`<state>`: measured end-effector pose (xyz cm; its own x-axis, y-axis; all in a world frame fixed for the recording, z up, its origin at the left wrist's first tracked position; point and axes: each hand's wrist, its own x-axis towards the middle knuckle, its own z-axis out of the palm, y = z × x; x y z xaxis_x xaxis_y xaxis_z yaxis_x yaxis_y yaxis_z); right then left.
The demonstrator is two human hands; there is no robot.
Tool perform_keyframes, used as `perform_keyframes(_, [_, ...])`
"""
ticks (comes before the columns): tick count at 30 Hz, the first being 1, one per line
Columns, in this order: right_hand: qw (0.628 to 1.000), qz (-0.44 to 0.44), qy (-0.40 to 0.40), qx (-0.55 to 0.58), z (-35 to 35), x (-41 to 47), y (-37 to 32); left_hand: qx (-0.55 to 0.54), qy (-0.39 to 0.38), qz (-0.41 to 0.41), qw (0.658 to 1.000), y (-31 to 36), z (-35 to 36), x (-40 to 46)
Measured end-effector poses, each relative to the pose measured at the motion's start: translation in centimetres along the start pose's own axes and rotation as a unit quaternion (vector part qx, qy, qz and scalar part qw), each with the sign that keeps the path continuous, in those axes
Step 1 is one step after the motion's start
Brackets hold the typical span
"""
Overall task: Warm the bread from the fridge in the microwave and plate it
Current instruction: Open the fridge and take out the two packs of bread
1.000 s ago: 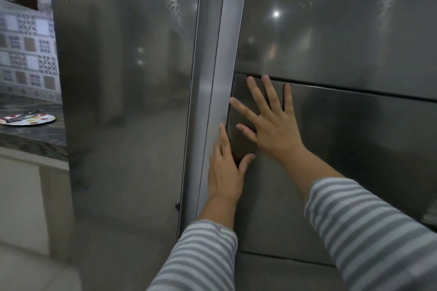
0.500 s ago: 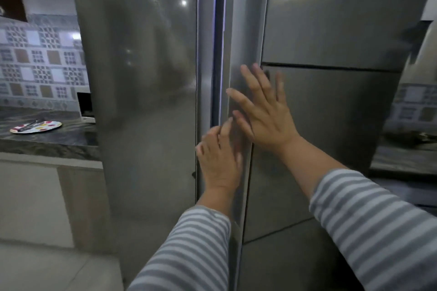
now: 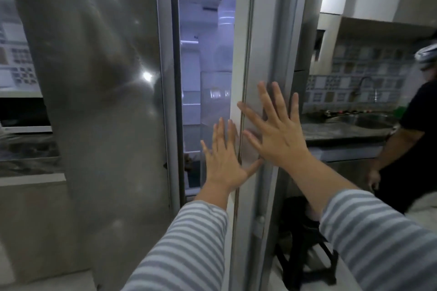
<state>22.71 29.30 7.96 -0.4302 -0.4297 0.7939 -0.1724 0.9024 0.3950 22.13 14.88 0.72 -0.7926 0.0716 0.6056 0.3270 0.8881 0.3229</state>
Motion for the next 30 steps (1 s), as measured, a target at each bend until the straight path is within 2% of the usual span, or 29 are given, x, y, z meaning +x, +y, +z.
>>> perform_keyframes(3, [1.000, 0.000, 0.002, -0.017, -1.2, -1.8, 2.3, -0.057, -0.019, 0.021, 0.998, 2.6, 0.7, -0.8])
perform_keyframes(9, [0.999, 0.008, -0.002, -0.035, -3.0, -5.1, 6.2, -0.119, 0.014, 0.015, 0.993, 7.9, 3.8, -2.4])
perform_keyframes(20, [0.996, 0.034, -0.030, -0.073, -6.3, -9.8, 11.6, -0.068, -0.019, 0.011, 0.997, 15.4, 5.4, -4.1])
perform_keyframes(25, [0.997, 0.049, -0.039, -0.048, -7.6, -10.5, 12.5, -0.080, -0.040, 0.040, 0.995, 17.0, 4.9, -5.0])
perform_keyframes(26, [0.998, 0.049, -0.029, -0.033, -7.8, -10.4, 12.4, -0.078, -0.024, 0.050, 0.995, 17.0, 4.5, -5.2])
perform_keyframes(30, [0.995, -0.001, 0.006, 0.096, -8.4, -9.0, 10.3, -0.128, 0.149, 0.086, 0.977, 14.3, 1.9, -5.3])
